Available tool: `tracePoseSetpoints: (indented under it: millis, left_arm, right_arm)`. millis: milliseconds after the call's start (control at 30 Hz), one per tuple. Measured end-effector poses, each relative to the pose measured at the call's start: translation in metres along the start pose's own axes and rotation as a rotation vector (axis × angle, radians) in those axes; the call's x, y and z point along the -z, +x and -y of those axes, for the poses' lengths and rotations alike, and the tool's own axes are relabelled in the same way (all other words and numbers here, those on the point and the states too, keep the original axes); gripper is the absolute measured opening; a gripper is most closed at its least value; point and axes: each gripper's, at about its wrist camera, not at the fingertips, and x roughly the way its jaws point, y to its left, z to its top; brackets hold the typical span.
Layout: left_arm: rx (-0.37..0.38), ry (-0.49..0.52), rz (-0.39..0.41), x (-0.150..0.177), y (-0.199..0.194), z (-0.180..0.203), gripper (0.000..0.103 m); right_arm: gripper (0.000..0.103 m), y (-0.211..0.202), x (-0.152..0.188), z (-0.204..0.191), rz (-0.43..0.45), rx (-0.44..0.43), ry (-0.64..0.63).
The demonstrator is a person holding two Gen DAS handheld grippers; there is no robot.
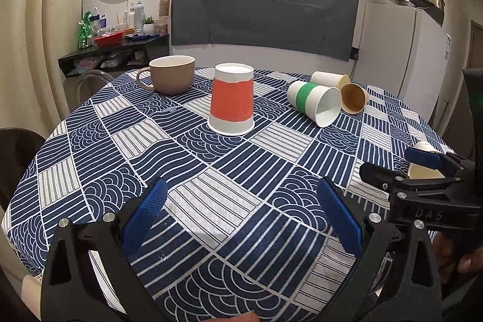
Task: Flip cup upside down
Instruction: 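Reach the right gripper to the green-banded white cup and close on it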
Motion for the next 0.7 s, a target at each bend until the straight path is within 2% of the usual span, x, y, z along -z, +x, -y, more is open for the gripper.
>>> tracePoseSetpoints:
  millis: [100,267,500,700]
  left_arm:
    - [-0.005,-0.016,-0.014,0.001,0.009,-0.007,0.097]
    - [-0.009,-0.022,-0.046,0.003,0.022,-0.015,0.097]
    - [-0.040,-0.024,-0.068,0.005,0.032,-0.024,0.097]
    - [-0.073,-0.027,-0.086,0.009,0.041,-0.031,0.097]
  right_arm:
    - [0.095,0.009,-0.010,-0.004,-0.006,0.018,-0.019]
    - [0.095,0.029,-0.032,-0.004,-0.060,-0.001,-0.026]
    - [0.095,0.064,-0.060,0.010,-0.168,-0.093,0.079]
    - [0.094,0.087,-0.081,0.010,-0.161,-0.046,0.068]
